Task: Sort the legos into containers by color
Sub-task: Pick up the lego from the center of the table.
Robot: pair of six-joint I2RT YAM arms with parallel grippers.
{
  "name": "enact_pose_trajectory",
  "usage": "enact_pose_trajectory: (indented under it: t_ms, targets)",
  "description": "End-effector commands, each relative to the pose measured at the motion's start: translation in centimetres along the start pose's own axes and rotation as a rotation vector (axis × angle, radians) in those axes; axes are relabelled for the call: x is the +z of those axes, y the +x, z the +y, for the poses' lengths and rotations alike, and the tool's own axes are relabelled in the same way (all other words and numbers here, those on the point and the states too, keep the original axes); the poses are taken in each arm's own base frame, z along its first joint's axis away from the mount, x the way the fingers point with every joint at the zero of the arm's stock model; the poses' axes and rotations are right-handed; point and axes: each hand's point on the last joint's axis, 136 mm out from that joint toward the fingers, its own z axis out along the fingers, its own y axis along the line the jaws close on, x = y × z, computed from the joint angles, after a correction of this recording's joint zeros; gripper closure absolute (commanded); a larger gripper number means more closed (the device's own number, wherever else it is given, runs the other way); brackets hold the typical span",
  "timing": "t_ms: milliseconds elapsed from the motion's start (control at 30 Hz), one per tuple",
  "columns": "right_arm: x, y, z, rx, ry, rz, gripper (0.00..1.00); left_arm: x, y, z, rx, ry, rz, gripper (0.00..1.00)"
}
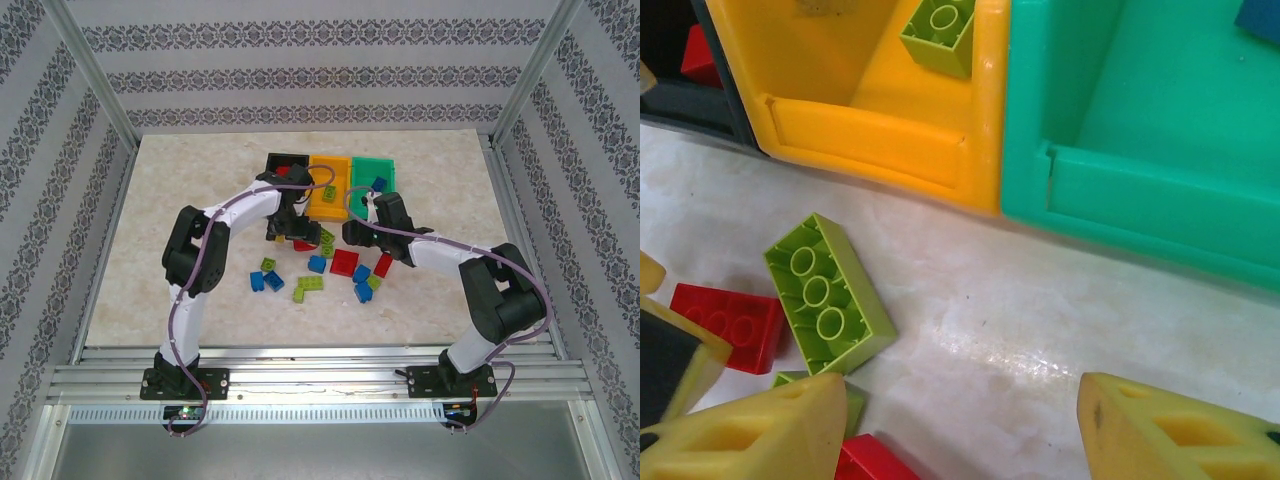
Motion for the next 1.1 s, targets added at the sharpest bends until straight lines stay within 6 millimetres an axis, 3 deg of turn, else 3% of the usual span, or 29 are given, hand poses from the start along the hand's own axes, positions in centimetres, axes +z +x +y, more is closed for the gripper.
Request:
enact_pose_trajectory:
  t_ms: [0,433,667,833,1067]
  targets:
    - [-0.6,-0.6,0.8,0.014,-0.040,-0.027,0.37,-0.4,-0.2,-0.1,-0.103,-0.053,-0.057,0.12]
    - [-0.7,-0.7,1.0,0.031,-0.061,-0.033,0.37,-0.2,-0.9,-2.9,-0.186,-0.014,-0.122,0.12]
    - [-0.6,-0.7,1.3,0.041,-0.077,-0.032,0.36,0.3,-0.7,-2.6,-0.172,-0.056,-0.102,0.19]
    - [-0.5,-0.6,1.3,0.044,-0.080,-0.030,0.37,-0.4,-0.1,-2.1,-0.154,-0.067,-0.119,0.27]
    - [-0.5,-0.6,1.2,0.043,-0.078,-0.030,0.36,1.2,1.2,-1.7,-0.145,-0.081,-0.053,0.20]
